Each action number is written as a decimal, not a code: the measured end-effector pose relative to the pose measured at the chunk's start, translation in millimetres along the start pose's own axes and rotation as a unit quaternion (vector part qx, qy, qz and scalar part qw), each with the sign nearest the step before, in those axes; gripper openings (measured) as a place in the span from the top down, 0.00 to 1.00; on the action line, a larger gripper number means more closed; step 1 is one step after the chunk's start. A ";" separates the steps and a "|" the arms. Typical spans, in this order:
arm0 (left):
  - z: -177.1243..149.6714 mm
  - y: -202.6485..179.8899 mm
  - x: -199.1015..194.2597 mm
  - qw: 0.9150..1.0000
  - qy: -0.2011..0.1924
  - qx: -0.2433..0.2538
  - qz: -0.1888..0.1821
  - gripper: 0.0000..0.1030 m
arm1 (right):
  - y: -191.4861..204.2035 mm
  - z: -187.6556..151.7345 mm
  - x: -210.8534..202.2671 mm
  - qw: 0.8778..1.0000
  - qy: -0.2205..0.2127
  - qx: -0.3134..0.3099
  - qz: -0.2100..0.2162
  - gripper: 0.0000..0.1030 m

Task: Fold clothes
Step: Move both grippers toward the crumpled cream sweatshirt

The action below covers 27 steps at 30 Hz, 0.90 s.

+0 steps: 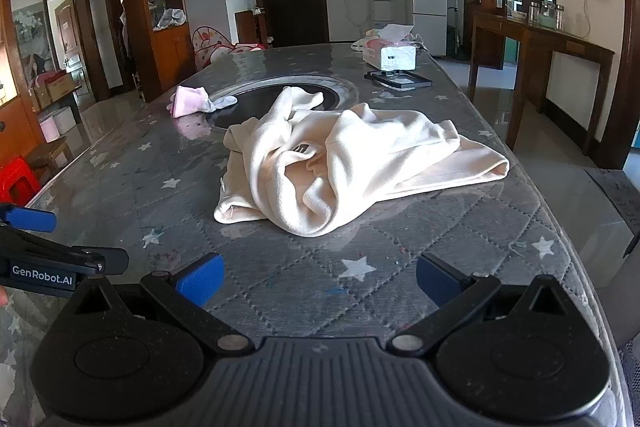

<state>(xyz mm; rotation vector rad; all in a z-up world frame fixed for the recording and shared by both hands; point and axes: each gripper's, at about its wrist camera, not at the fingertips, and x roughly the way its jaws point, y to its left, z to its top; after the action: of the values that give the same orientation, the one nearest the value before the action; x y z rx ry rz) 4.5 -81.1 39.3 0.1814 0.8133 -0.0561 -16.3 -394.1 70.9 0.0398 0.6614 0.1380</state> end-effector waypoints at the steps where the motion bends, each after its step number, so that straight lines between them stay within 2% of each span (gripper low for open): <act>1: 0.3 -0.9 0.1 1.000 0.000 0.001 0.000 0.00 | -0.4 0.2 -0.1 1.000 0.000 0.000 0.000 0.00; 27: 12.8 -12.4 5.2 1.000 0.008 0.020 -0.004 0.00 | -9.3 10.0 5.2 1.000 0.001 0.002 -0.006 0.00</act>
<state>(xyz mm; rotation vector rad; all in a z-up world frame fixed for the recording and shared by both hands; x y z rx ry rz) 15.8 -95.6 42.4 0.2170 0.8283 -0.0784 -5.0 -402.6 74.8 0.0388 0.6642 0.1251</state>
